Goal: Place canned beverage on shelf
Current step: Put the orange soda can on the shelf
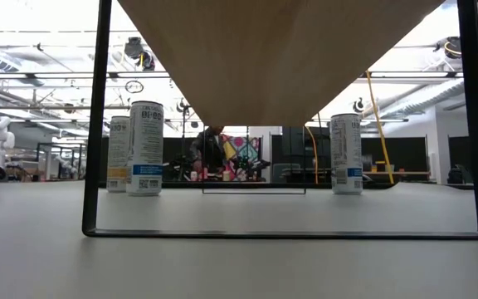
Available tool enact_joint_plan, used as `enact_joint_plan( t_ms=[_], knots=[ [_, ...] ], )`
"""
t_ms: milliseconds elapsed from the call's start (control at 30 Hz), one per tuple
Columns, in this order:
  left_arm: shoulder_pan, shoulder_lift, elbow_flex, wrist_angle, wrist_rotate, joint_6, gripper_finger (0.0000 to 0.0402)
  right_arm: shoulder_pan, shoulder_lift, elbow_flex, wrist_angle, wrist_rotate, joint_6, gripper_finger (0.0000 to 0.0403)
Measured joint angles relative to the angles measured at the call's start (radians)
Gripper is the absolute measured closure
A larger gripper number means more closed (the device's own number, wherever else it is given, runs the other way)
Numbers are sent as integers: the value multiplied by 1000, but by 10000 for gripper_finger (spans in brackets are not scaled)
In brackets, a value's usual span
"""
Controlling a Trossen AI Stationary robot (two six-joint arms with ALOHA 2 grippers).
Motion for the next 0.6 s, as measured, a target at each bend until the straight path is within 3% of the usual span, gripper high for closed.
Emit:
enact_joint_plan(
  t_ms=[333,600],
  knots=[
    [0,0,0,-1,0,-4,14,0,-25,-1,15,0,0,67],
    [0,0,0,-9,0,-3,14,0,-126,-1,10,0,-40,67]
  ],
)
